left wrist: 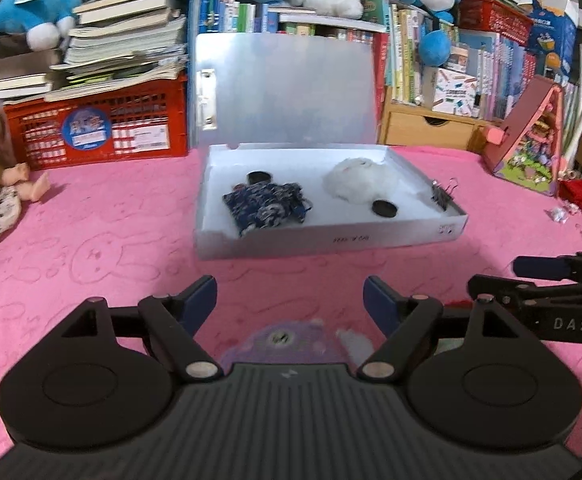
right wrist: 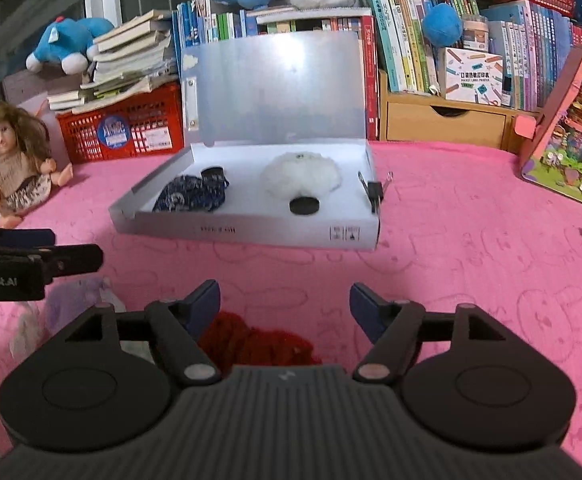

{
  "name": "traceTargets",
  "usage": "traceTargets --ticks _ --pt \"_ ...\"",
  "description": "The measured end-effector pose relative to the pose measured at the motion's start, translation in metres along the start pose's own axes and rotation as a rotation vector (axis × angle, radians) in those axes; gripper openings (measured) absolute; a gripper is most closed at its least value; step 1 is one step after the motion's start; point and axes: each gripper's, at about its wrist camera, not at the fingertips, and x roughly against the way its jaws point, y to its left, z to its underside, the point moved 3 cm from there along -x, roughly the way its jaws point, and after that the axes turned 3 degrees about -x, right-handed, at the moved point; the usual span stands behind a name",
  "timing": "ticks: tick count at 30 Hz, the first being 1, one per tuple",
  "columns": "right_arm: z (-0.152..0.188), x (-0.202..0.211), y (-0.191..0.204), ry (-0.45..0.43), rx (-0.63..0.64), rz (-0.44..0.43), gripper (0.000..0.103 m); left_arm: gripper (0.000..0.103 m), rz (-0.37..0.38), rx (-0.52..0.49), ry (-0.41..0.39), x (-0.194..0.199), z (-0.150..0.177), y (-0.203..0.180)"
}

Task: Organize objects
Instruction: 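Grasp the purple plush with the left gripper while the right gripper grasps the red knit item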

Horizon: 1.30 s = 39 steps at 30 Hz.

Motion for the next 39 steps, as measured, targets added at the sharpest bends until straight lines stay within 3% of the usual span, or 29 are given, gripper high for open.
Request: traceTargets --ticks 9,22,27,31,32,37,39 --pt "0.018 0.003 0.005 0.018 -0.007 -0.026 0.086 0.084 -0.04 -0.006 0.003 0.014 0.023 0.007" --pt "0.03 -0.009 0.006 0.079 -0.068 -0.085 0.087 0.084 -0.009 0.021 0.045 0.003 0.039 0.006" --pt "0.028 -0.002 0.003 0.067 -0.117 -0.119 0.062 0.084 0.013 0.039 0.054 -0.006 0.04 0.007" --pt "0.022 0.005 -0.004 0.037 -0.161 -0.122 0.052 0.084 0.021 0.046 0.052 -0.01 0.039 0.007" --pt "0.02 0.008 -0.007 0.024 -0.171 -0.113 0.043 0.085 0.023 0.049 0.052 -0.011 0.04 0.007" --pt "0.016 0.008 -0.013 0.033 -0.193 -0.108 0.044 0.084 0.03 0.053 0.05 -0.015 0.041 0.006" --pt "0.019 0.005 -0.012 0.049 -0.182 -0.107 0.056 0.084 0.032 0.061 0.053 -0.016 0.041 0.006"
